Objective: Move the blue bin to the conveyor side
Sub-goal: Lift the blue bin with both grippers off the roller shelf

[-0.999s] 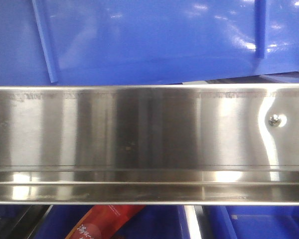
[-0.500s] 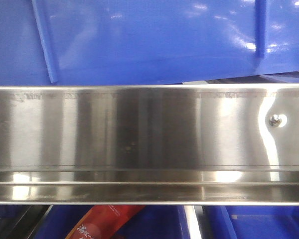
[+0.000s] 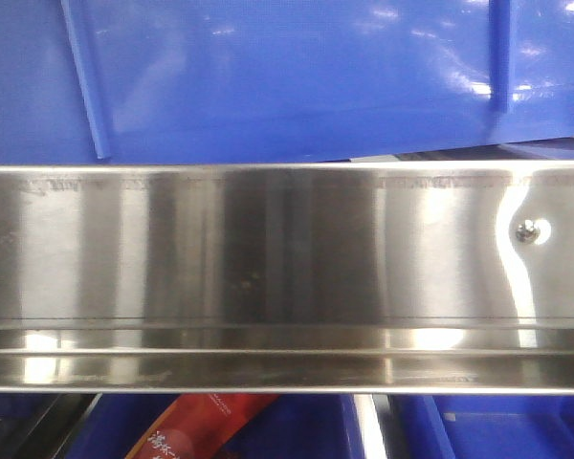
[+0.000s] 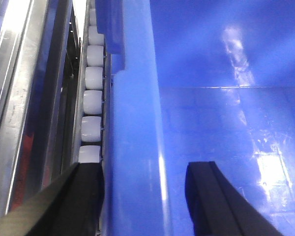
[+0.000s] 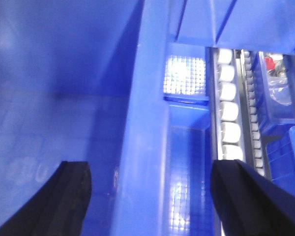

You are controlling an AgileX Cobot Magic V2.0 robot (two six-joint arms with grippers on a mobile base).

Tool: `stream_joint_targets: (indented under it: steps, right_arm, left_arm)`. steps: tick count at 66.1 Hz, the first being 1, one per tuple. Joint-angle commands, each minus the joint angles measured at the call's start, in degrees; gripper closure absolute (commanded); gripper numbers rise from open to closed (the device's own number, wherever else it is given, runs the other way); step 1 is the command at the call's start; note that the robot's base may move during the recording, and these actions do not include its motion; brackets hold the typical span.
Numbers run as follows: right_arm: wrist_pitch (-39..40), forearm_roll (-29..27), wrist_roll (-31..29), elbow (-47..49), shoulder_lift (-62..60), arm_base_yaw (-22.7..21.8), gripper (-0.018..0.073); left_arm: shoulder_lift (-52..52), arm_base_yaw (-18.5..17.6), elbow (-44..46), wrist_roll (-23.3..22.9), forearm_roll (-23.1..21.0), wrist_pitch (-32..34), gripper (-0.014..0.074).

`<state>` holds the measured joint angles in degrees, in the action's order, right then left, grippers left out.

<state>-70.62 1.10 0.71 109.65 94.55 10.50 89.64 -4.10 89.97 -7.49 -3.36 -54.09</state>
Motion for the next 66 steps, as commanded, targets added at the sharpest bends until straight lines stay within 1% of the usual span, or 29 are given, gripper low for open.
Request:
stream_joint_targets:
  steps: [1, 29, 36, 41, 66]
  right_arm:
    - [0.7, 0.0, 0.0, 0.2, 1.0, 0.0, 0.0167]
    - [0.7, 0.4, 0.0, 0.2, 2.0, 0.0, 0.0167]
    - [0.7, 0.8, 0.0, 0.2, 2.0, 0.0, 0.0179]
    - [0.7, 0.8, 0.0, 0.2, 2.0, 0.0, 0.0218]
    - [0.7, 1.1, -0.1, 0.2, 2.0, 0.0, 0.0486]
  left_arm:
    - [-0.1, -0.3, 0.3, -0.3, -0.1, 0.5, 0.0309]
    - [-0.1, -0.3, 0.3, -0.3, -0.1, 0.5, 0.0309]
    - [-0.1, -0.3, 0.3, -0.3, -0.1, 0.5, 0.0309]
    - [-0.1, -0.3, 0.3, -0.3, -0.1, 0.5, 0.0309]
    - [-0.1, -0.3, 0.3, -0.3, -0.1, 0.5, 0.0309]
